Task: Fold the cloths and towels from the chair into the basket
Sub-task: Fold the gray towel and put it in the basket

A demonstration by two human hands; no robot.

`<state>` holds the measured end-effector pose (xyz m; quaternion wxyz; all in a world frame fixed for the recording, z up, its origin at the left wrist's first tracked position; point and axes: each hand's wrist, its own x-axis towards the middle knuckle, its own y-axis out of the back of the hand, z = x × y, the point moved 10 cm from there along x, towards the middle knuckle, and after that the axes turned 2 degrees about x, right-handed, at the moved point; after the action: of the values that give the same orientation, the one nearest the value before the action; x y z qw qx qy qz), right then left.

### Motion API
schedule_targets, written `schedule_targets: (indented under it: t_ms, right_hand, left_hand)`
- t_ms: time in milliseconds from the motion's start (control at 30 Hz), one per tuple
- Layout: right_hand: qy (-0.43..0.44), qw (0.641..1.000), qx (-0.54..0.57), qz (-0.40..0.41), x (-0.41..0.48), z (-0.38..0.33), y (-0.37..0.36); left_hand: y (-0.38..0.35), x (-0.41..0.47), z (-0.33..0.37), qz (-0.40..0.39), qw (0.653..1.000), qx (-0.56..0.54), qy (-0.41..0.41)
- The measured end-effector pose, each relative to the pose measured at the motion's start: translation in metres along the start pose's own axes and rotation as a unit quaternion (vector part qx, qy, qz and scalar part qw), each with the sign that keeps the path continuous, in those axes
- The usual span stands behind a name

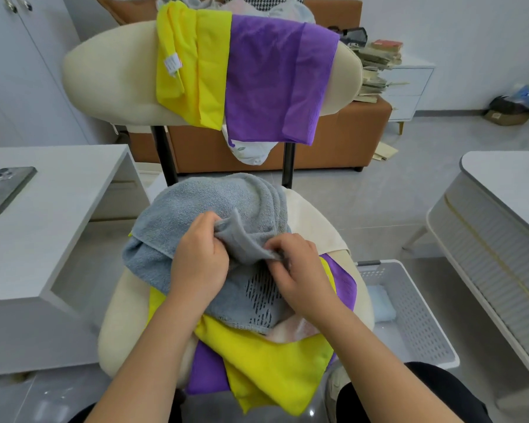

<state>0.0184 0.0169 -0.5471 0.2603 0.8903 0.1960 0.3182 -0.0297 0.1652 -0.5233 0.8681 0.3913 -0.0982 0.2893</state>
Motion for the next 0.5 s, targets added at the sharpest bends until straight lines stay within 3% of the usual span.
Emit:
schedule_targets:
  t_ms: [100, 233, 500]
  right_hand:
    - [-0.049, 0.994, 0.087, 0.038, 0.006, 0.008, 0.013]
    - [-0.048, 0.987, 0.125, 0.083, 0.010, 0.003, 0.023]
    - [0.022, 0.989, -0.077, 0.121, 0.020, 0.007, 0.038]
  left_hand:
    - [-0.007, -0.002, 0.002, -0.048, 0.999, 0.000, -0.005]
    - [0.000, -0.003, 0.007, -0.008, 0.999, 0.039, -0.027]
    - [0.023, -0.003, 0.014, 0.081, 0.993, -0.067, -0.048]
